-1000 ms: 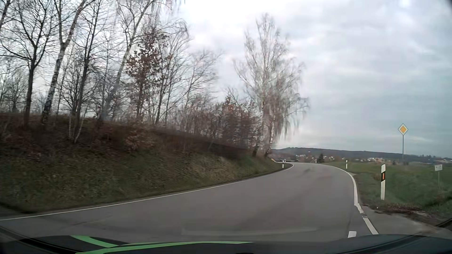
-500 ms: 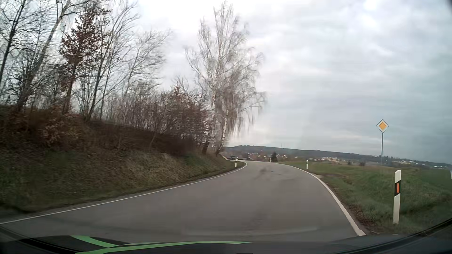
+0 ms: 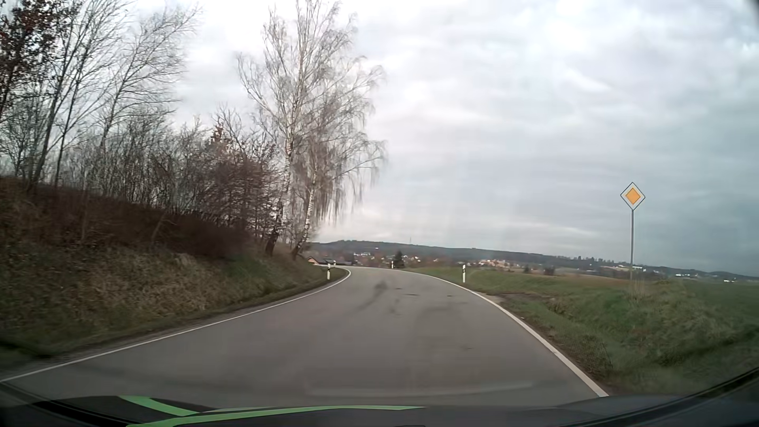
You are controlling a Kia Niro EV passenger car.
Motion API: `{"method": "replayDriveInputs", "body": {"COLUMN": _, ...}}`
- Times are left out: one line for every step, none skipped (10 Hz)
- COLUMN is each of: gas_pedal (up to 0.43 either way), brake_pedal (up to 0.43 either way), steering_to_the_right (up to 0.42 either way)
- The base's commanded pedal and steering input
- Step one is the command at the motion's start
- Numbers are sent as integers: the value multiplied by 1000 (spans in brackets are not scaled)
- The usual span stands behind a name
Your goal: Follow the waypoints while adhering to traffic rules and regulations
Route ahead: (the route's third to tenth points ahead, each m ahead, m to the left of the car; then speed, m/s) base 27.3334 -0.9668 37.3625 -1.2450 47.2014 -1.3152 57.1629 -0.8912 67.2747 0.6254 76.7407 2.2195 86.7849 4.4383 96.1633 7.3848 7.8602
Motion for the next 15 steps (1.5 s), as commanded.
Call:
{"method": "replayDriveInputs", "body": {"gas_pedal": 358, "brake_pedal": 0, "steering_to_the_right": 106}}
{"method": "replayDriveInputs", "body": {"gas_pedal": 370, "brake_pedal": 0, "steering_to_the_right": 90}}
{"method": "replayDriveInputs", "body": {"gas_pedal": 378, "brake_pedal": 0, "steering_to_the_right": 77}}
{"method": "replayDriveInputs", "body": {"gas_pedal": 378, "brake_pedal": 0, "steering_to_the_right": 67}}
{"method": "replayDriveInputs", "body": {"gas_pedal": 378, "brake_pedal": 0, "steering_to_the_right": 56}}
{"method": "replayDriveInputs", "body": {"gas_pedal": 378, "brake_pedal": 0, "steering_to_the_right": 46}}
{"method": "replayDriveInputs", "body": {"gas_pedal": 378, "brake_pedal": 0, "steering_to_the_right": 34}}
{"method": "replayDriveInputs", "body": {"gas_pedal": 378, "brake_pedal": 0, "steering_to_the_right": 18}}
{"method": "replayDriveInputs", "body": {"gas_pedal": 378, "brake_pedal": 0, "steering_to_the_right": 8}}
{"method": "replayDriveInputs", "body": {"gas_pedal": 378, "brake_pedal": 0, "steering_to_the_right": 3}}
{"method": "replayDriveInputs", "body": {"gas_pedal": 378, "brake_pedal": 0, "steering_to_the_right": 1}}
{"method": "replayDriveInputs", "body": {"gas_pedal": 378, "brake_pedal": 0, "steering_to_the_right": 0}}
{"method": "replayDriveInputs", "body": {"gas_pedal": 378, "brake_pedal": 0, "steering_to_the_right": 0}}
{"method": "replayDriveInputs", "body": {"gas_pedal": 378, "brake_pedal": 0, "steering_to_the_right": -1}}
{"method": "replayDriveInputs", "body": {"gas_pedal": 378, "brake_pedal": 0, "steering_to_the_right": -4}}
